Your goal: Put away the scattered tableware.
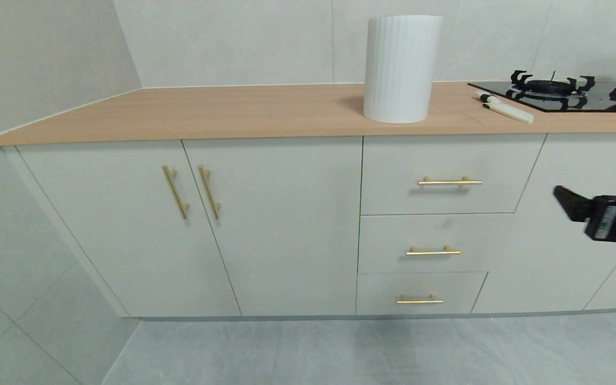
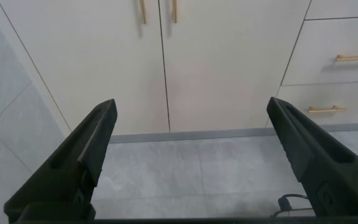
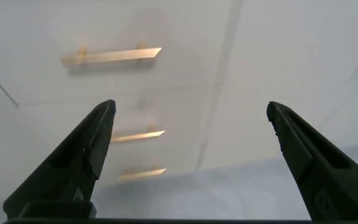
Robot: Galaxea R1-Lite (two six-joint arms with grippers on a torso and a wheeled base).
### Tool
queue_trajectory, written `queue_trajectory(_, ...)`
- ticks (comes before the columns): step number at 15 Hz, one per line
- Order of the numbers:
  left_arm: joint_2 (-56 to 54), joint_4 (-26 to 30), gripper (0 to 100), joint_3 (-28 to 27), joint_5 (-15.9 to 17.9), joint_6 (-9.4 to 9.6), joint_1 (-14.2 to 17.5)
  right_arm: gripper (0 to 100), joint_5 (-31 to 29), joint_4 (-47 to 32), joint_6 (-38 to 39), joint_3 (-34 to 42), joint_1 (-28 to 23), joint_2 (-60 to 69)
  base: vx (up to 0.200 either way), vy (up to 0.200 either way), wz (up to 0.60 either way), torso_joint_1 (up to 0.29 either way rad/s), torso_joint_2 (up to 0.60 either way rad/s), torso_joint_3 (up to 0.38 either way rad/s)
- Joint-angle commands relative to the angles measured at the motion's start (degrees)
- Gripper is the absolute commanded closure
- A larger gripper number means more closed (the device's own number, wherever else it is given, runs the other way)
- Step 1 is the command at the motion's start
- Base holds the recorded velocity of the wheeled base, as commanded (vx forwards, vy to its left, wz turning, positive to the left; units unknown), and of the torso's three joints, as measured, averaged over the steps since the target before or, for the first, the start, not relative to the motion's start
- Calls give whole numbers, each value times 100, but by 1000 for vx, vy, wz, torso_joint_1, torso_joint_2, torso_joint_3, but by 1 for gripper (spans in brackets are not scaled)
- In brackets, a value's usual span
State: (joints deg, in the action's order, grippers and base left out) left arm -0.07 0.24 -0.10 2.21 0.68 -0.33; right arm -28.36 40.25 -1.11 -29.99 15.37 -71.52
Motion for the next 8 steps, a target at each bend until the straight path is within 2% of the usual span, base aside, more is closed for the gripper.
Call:
queue_trajectory(1,7,2,0,1,-1,2,-2,0,-372,-1063,-663,670,-96,3030,0,0,0,0,0,0)
queue_trajectory(2,7,2,0,1,-1,2,-2,0,-372,-1371,-671,652,-166,3320,0,0,0,0,0,0)
queue_trajectory(3,7,2,0,1,-1,2,-11,0,-346,-2153,-733,643,-544,4076,0,0,0,0,0,0)
queue_trajectory(5,7,2,0,1,-1,2,-2,0,-232,-2909,-891,714,-984,5087,0,0,0,0,0,0)
queue_trajectory(8,7,2,0,1,-1,2,-2,0,234,-4025,-970,679,-1353,6440,0,0,0,0,0,0)
